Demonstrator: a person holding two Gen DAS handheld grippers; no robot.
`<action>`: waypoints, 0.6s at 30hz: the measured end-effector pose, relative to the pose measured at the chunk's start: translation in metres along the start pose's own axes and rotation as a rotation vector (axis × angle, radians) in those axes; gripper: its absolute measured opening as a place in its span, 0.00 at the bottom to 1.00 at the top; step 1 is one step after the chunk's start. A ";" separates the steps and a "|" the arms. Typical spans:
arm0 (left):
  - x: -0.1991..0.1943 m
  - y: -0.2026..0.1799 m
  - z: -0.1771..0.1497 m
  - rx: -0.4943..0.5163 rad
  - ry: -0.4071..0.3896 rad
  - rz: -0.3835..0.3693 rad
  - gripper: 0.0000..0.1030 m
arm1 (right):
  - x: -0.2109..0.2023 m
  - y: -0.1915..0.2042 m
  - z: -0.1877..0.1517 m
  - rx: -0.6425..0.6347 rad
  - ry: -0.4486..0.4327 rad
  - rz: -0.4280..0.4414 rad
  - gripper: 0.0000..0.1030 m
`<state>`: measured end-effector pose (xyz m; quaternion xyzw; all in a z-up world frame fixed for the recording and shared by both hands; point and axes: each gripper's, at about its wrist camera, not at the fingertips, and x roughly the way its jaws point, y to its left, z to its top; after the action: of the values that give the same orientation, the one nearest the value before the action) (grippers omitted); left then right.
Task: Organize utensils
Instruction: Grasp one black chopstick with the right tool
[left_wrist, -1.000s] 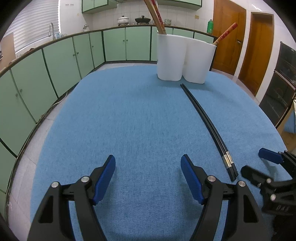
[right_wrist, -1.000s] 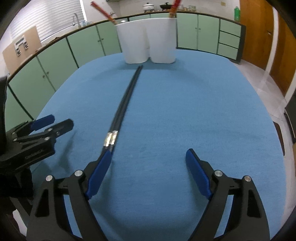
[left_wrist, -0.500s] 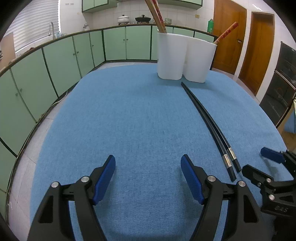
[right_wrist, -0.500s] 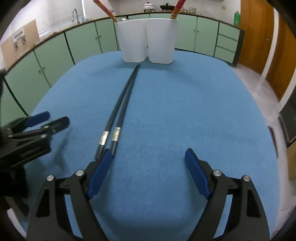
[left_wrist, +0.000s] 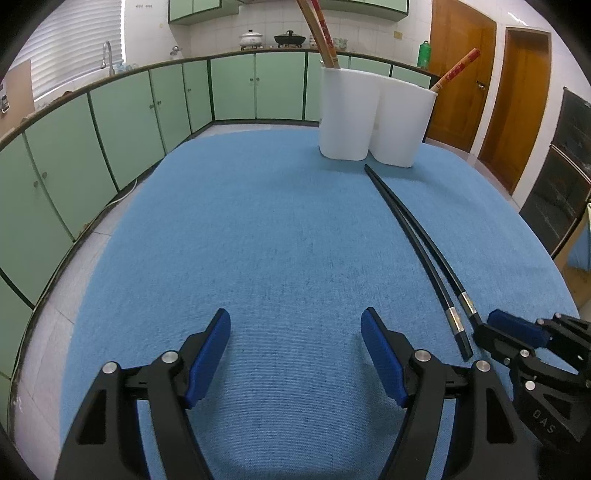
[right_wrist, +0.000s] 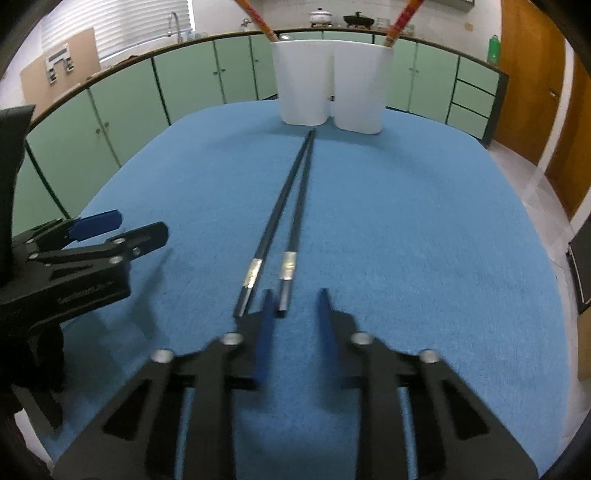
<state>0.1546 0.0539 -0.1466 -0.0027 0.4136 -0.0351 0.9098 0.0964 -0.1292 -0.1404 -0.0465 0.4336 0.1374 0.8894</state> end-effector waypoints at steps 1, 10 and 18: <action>0.000 0.000 0.000 -0.002 -0.001 0.000 0.70 | 0.000 -0.001 0.000 0.002 0.000 0.008 0.13; -0.002 -0.001 0.000 0.002 -0.005 0.003 0.70 | -0.002 -0.001 -0.001 0.040 -0.002 0.053 0.13; -0.005 -0.009 0.000 0.004 -0.004 -0.008 0.70 | -0.009 -0.020 -0.007 0.101 -0.009 0.054 0.06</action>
<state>0.1510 0.0450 -0.1428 -0.0027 0.4116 -0.0396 0.9105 0.0909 -0.1512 -0.1384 0.0106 0.4369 0.1395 0.8886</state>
